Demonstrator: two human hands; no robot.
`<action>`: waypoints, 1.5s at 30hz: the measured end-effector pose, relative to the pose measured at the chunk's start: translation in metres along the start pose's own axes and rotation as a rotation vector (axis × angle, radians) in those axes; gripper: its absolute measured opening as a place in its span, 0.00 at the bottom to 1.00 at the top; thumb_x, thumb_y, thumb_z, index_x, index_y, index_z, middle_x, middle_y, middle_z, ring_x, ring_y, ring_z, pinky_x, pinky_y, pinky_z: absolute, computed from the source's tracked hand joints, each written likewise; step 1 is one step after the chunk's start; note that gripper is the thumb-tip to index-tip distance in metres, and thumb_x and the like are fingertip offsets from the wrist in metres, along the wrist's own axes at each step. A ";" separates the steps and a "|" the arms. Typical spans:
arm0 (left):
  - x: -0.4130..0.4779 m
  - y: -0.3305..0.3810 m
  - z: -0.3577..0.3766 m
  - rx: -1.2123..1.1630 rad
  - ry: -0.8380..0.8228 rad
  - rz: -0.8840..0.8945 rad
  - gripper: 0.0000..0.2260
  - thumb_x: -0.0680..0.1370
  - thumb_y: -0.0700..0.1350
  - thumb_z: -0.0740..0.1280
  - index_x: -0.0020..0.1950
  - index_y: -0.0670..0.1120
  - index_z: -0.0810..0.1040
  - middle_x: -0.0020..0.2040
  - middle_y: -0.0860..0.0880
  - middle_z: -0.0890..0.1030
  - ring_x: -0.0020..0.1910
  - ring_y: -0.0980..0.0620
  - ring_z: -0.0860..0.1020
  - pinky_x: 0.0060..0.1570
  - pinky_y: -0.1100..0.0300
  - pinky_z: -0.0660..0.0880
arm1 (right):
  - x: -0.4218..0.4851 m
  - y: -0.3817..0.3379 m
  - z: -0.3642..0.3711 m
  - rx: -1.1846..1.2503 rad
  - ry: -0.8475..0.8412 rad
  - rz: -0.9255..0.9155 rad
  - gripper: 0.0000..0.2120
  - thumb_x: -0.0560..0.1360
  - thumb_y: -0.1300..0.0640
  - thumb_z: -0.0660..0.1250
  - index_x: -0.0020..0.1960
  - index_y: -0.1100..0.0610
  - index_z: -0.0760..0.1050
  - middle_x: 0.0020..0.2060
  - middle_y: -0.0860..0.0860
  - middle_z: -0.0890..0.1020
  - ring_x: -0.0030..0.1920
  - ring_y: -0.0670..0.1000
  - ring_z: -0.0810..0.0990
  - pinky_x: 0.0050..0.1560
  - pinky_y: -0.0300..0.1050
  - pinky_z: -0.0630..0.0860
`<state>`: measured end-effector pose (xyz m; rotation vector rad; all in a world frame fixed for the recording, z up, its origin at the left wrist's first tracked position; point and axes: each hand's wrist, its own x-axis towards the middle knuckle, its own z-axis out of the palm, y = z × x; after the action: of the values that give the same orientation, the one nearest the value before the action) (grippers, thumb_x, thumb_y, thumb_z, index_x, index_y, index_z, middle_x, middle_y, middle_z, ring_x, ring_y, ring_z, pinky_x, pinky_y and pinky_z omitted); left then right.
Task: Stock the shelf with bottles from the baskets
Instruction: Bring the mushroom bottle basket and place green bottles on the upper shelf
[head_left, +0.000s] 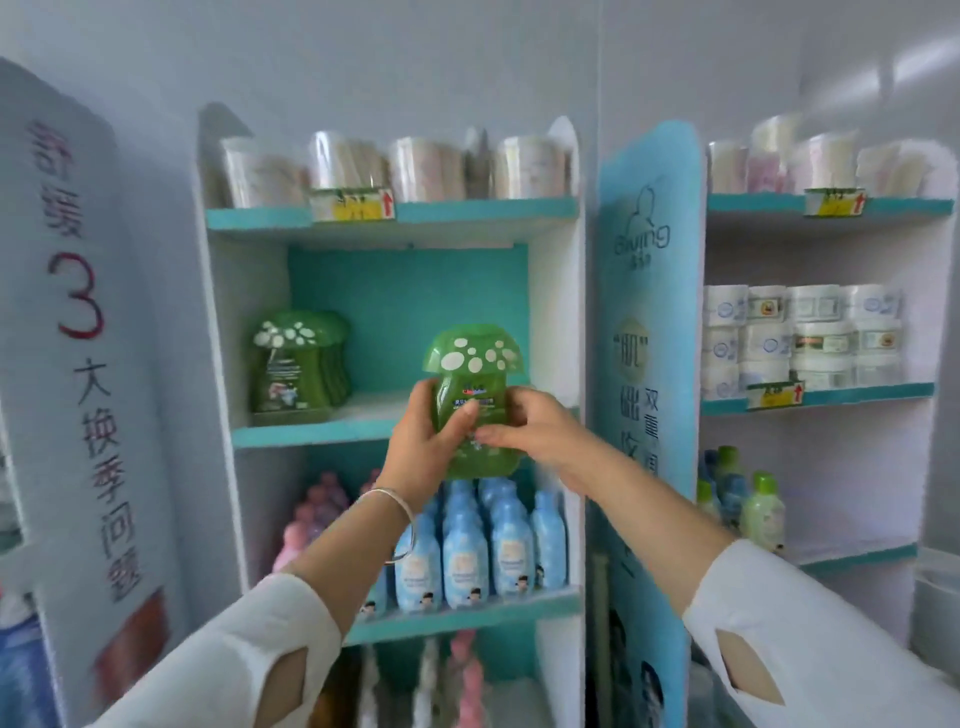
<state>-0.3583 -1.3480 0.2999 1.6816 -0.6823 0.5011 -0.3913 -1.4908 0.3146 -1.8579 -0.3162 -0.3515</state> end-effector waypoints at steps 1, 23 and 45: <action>0.010 0.001 -0.012 0.024 0.015 -0.002 0.12 0.77 0.45 0.66 0.59 0.44 0.71 0.49 0.49 0.79 0.48 0.51 0.77 0.53 0.59 0.74 | 0.012 -0.008 0.007 -0.009 -0.005 -0.022 0.15 0.71 0.64 0.72 0.55 0.54 0.75 0.47 0.48 0.82 0.47 0.45 0.81 0.53 0.39 0.78; 0.182 -0.079 -0.051 0.677 -0.202 -0.444 0.24 0.79 0.38 0.58 0.73 0.37 0.54 0.70 0.38 0.66 0.69 0.42 0.68 0.66 0.56 0.65 | 0.272 0.007 0.057 -0.186 -0.060 0.228 0.28 0.65 0.68 0.76 0.63 0.60 0.72 0.58 0.57 0.79 0.60 0.59 0.77 0.61 0.54 0.74; 0.199 -0.094 -0.047 1.007 -0.504 -0.406 0.18 0.82 0.39 0.52 0.72 0.36 0.60 0.70 0.38 0.65 0.70 0.43 0.66 0.67 0.58 0.62 | 0.309 0.037 0.061 -0.251 -0.065 0.443 0.25 0.71 0.62 0.73 0.66 0.59 0.70 0.62 0.58 0.77 0.63 0.59 0.74 0.64 0.57 0.72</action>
<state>-0.1470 -1.3229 0.3723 2.8782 -0.4152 0.0956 -0.0878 -1.4308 0.3854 -2.1239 0.1053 -0.0263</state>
